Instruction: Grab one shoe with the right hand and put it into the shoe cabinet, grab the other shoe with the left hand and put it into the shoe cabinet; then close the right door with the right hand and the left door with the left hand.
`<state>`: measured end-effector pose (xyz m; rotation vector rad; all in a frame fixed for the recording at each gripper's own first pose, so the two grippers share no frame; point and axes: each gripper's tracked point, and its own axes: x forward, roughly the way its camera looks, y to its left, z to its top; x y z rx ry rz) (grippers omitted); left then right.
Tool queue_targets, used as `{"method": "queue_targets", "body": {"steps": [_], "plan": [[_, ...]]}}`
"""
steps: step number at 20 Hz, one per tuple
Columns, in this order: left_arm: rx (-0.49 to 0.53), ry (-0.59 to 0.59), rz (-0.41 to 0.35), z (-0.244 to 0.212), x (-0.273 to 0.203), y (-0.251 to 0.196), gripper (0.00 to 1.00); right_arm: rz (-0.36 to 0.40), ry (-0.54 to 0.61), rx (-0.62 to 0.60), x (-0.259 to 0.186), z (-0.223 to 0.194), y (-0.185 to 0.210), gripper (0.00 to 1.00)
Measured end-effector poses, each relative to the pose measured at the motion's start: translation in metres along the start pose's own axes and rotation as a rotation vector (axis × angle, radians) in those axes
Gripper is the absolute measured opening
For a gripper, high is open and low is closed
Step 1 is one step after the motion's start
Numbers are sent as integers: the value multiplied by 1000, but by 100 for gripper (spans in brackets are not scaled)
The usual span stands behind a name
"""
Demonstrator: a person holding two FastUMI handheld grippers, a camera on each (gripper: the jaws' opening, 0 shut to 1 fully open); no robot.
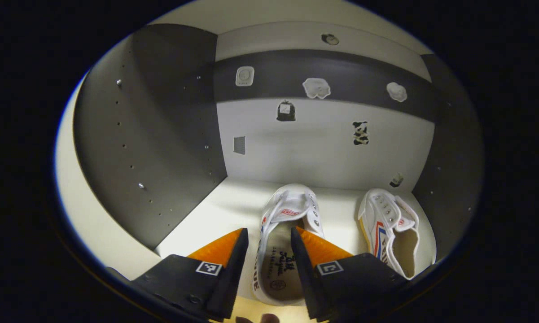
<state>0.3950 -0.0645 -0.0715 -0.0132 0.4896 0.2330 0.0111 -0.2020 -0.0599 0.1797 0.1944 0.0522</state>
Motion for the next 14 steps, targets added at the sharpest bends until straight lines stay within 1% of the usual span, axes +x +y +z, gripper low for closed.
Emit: {"method": "queue_targets", "body": {"steps": [1,2,3,5,7,11,14], "plan": [[16,-35,-8,5,-13,-1,70,2,-7,-1,-3,2,2,98],[28,-63,-17,9,-24,-1,74,8,-14,0,-4,5,3,98],[40,-96,-23,15,-37,-1,81,13,-19,1,-6,7,5,99],[58,-174,-40,31,-68,-1,88,20,-26,3,-9,13,8,100],[64,-233,-62,40,-96,-1,93,12,-41,8,-8,23,6,100],[72,-329,-140,44,-162,-3,94,-13,-77,4,7,49,-4,99],[43,-372,-188,32,-211,2,94,-70,-109,-19,30,75,-23,99]]}}
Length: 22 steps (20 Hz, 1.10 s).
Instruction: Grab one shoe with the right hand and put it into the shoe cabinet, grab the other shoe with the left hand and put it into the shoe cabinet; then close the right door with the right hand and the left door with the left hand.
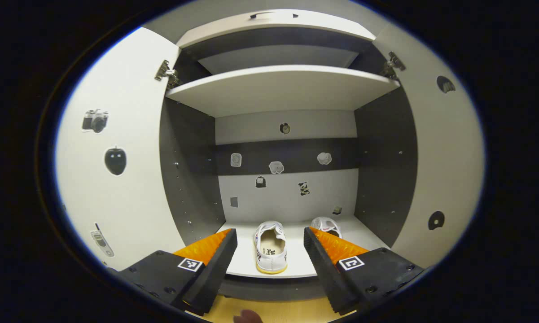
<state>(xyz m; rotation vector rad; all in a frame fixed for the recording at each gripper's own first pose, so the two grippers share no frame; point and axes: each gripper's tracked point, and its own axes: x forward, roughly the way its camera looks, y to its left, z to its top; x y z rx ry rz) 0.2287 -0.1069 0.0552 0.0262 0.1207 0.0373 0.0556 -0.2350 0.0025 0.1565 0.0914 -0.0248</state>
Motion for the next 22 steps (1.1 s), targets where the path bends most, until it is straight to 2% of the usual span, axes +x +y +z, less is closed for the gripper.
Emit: {"method": "queue_targets", "body": {"steps": [5,10,13,17,22], "plan": [[-41,-14,-49,-5,-67,4,94,-8,11,14,40,13,-3,98],[-78,17,-81,-21,-115,19,94,18,9,1,51,16,17,98],[-77,27,-67,-31,-136,38,94,-7,1,-32,49,17,20,96],[-36,-5,-42,-36,-158,66,94,-19,10,-9,46,15,30,97],[-39,-14,-39,-38,-190,95,94,-27,10,10,41,11,57,97]]}}
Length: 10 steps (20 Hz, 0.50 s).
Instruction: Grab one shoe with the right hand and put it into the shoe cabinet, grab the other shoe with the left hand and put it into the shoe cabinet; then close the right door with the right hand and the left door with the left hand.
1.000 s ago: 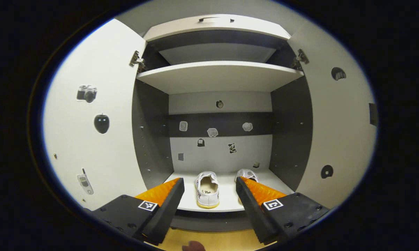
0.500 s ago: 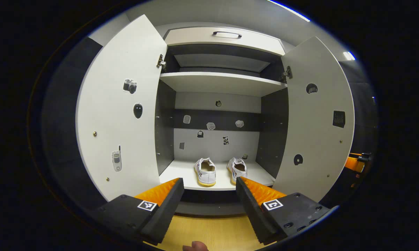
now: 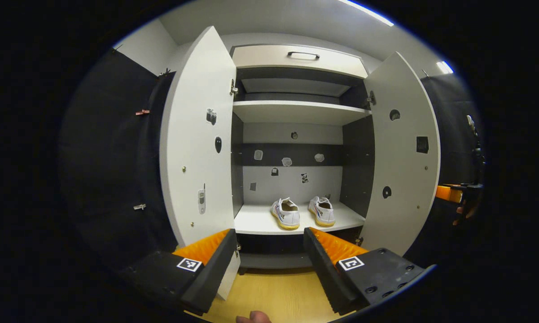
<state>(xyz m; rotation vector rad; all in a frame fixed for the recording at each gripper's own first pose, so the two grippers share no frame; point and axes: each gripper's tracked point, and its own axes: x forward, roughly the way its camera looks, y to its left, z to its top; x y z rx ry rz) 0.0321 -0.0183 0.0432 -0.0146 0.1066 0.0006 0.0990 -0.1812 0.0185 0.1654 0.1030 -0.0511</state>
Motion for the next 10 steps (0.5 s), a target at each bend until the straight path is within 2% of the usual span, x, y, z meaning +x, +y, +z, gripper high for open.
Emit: {"method": "queue_targets", "body": {"steps": [1,4,10], "plan": [[-4,-2,0,2,-6,6,94,11,0,-4,-1,-1,11,100],[-42,-5,-1,3,-12,25,94,62,-5,-27,0,-5,51,97],[-63,7,70,-1,-30,88,95,244,55,-10,7,-30,151,98]]}}
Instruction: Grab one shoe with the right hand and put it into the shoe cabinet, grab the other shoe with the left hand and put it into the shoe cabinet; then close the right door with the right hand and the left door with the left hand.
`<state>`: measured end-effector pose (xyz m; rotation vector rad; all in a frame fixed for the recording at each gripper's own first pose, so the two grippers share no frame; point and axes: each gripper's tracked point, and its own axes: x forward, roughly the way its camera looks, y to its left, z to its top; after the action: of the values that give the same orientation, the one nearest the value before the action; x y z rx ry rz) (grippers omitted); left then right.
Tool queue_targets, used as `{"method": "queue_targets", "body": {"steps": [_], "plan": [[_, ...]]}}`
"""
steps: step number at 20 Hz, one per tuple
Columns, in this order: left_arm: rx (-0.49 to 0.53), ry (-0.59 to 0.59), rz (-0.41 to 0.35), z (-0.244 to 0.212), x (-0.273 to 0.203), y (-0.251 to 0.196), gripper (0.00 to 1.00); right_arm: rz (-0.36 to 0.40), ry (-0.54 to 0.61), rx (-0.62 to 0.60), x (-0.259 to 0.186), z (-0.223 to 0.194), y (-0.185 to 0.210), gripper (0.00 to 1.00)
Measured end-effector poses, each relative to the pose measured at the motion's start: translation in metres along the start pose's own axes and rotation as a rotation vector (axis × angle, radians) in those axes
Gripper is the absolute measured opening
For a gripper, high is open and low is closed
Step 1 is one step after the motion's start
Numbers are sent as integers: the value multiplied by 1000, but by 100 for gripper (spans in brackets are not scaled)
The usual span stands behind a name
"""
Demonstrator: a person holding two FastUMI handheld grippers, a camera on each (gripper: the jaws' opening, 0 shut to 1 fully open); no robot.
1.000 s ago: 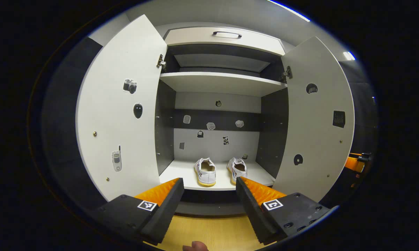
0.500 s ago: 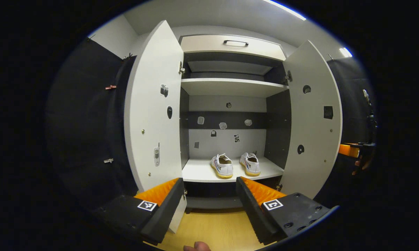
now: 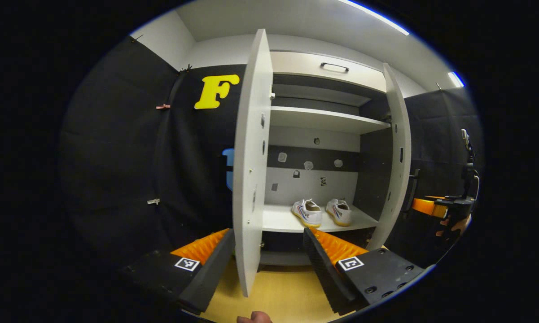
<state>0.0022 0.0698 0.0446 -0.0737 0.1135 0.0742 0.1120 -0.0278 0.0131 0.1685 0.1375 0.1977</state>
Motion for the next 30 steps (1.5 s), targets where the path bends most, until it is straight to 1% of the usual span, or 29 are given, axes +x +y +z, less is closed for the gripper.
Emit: {"method": "queue_targets", "body": {"steps": [3,6,8,11,14,16,19,21,24,28,29,30], "plan": [[3,-5,46,6,-3,31,95,57,-17,-6,-1,4,36,98],[13,-13,98,12,-5,64,95,86,-32,-27,-8,6,56,98],[18,-17,123,15,2,82,95,87,-38,-6,-12,6,61,98],[13,-7,140,16,13,105,95,77,-40,46,-17,5,60,98],[6,1,159,15,31,126,95,56,-32,43,-19,1,54,98],[-3,8,156,12,49,130,95,36,-31,14,-20,0,48,98],[7,17,147,7,67,135,95,28,-35,-3,-22,1,48,98],[19,7,129,7,75,128,95,14,-34,-32,-22,0,47,98],[50,-36,122,13,75,124,94,-1,-31,-88,-22,-2,46,98],[63,-36,111,9,75,114,94,16,-35,-83,-20,-1,53,98],[62,-30,102,8,74,108,90,16,-32,-85,-20,-1,53,98],[58,-25,88,6,80,103,93,16,-30,-86,-20,-1,52,98]]}}
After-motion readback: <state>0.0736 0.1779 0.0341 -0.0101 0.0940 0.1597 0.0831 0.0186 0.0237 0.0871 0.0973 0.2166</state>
